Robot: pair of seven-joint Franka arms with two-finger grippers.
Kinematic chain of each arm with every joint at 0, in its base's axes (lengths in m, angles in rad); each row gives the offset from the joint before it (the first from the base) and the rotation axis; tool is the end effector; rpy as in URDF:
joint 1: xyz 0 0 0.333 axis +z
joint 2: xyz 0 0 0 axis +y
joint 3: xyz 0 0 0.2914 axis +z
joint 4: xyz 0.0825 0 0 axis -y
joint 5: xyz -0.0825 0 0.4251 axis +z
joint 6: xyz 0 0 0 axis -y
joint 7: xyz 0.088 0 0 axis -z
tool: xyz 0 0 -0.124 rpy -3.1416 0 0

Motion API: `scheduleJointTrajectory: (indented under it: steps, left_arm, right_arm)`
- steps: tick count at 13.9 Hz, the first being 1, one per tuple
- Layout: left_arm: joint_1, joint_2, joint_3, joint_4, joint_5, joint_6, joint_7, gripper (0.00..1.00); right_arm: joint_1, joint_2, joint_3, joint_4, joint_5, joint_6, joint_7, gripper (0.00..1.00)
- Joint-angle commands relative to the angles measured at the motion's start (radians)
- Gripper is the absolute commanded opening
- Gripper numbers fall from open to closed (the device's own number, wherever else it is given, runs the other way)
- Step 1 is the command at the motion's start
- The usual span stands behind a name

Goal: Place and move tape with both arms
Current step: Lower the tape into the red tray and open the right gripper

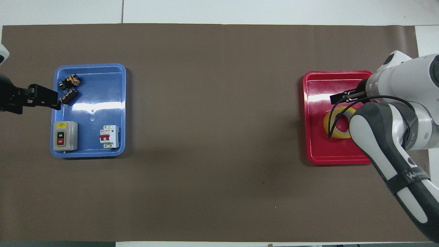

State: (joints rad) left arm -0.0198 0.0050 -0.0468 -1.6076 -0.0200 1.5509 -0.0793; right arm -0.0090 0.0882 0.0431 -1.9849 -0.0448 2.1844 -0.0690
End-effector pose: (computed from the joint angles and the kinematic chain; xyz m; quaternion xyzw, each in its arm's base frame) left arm 0.5908 -0.0419 0.5595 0.9995 0.0065 -0.0315 0.0078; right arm 0.6211 0.0187 0.3703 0.9963 0.0631 0.0554 0.0181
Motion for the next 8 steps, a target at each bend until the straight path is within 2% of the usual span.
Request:
scheduleJointTrajectory:
  steps: [1,5,8]
  left_arm:
    - [0.004,-0.019,0.004,-0.018,-0.025,-0.008,0.007,1.00]
    - [0.004,-0.019,0.004,-0.018,-0.025,-0.008,0.007,1.00]
    - [0.004,-0.019,0.004,-0.018,-0.025,-0.008,0.007,1.00]
  right_arm:
    - [0.009,-0.060,0.004,0.049,-0.017,-0.104,0.142,1.00]
    - [-0.003,-0.155,-0.003,0.145,0.028,-0.326,0.219,1.00]
    - [-0.014,-0.173,-0.008,0.253,0.074,-0.477,0.277,1.00]
